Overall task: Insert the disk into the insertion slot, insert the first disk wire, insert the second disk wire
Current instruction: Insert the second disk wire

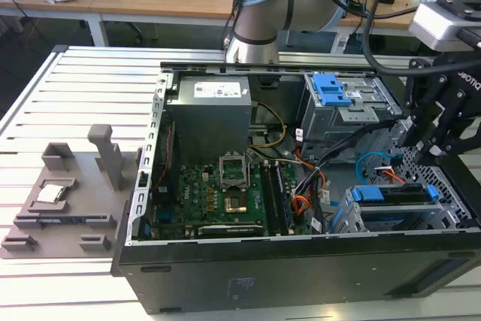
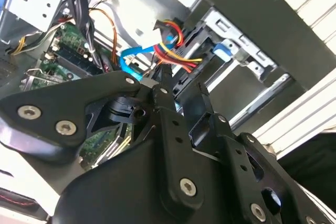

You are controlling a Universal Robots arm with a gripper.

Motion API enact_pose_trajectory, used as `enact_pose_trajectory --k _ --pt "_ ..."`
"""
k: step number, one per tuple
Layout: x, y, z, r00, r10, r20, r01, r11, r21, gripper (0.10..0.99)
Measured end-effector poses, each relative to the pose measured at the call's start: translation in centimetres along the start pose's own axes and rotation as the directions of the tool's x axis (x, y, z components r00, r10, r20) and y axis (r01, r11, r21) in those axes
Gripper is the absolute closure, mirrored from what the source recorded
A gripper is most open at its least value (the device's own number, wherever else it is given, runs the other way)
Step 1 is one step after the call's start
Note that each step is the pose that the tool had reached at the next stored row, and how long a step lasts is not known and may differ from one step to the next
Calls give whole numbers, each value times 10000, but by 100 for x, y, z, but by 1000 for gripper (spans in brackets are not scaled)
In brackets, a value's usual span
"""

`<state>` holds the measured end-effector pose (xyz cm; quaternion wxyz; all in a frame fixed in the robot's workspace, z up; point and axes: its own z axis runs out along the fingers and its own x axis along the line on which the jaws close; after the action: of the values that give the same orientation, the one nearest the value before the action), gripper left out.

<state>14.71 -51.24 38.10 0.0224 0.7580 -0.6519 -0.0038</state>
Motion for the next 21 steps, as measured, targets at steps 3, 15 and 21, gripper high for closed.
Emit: enact_pose_trajectory --k 3,15,21 --pt "-13 76 37 9997 -230 -8 230 9997 6 725" --pt "-28 154 156 9970 -770 -120 770 9970 -3 808" --pt "-28 154 156 9969 -768 -169 768 9970 -14 922"
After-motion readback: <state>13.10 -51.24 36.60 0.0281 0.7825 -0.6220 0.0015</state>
